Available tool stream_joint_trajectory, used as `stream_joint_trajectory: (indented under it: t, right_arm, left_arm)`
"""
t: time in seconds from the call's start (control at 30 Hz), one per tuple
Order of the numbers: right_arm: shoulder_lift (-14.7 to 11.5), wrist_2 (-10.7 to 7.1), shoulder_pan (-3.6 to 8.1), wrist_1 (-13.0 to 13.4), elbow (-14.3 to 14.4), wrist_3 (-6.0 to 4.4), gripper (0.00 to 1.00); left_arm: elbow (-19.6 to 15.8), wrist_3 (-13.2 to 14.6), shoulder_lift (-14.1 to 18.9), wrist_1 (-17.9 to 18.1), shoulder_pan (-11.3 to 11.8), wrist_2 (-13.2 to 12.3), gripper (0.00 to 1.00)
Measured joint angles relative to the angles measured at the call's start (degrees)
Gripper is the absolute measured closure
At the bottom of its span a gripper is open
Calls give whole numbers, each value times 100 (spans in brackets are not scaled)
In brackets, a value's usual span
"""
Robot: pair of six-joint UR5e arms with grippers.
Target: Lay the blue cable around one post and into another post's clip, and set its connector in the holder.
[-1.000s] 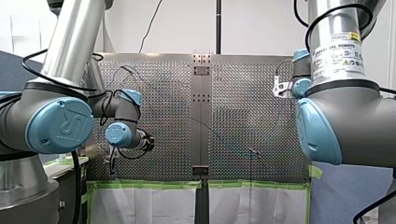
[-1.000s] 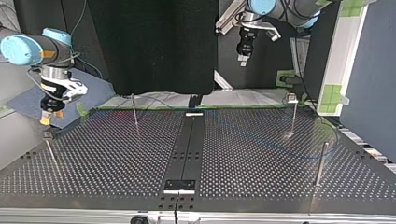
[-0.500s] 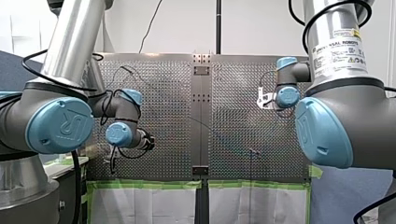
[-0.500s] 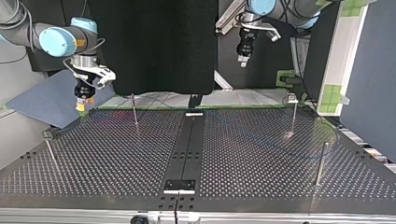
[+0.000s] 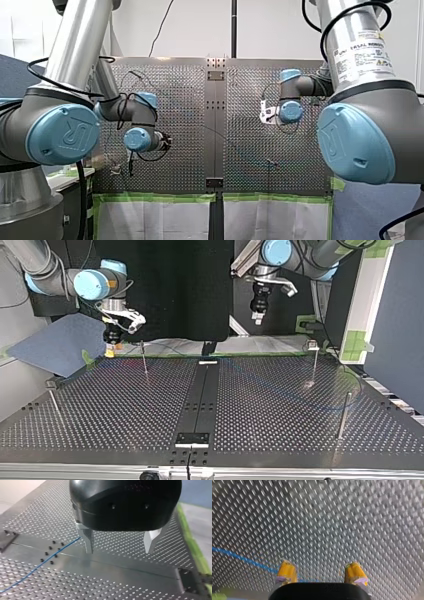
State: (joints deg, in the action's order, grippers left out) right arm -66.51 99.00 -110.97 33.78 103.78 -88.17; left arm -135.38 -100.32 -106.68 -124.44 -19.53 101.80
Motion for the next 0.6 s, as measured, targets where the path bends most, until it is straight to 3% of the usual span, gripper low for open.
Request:
stream_joint_trajectory:
  t: [0.27, 0.6]
  right_arm:
    - [396, 256, -426, -36, -294, 85, 0]
    - [509, 474, -899, -71, -356, 194, 0]
  left_arm:
    - [78, 76, 1, 197, -6, 263, 0]
    - [90, 127, -2, 174, 21, 325, 0]
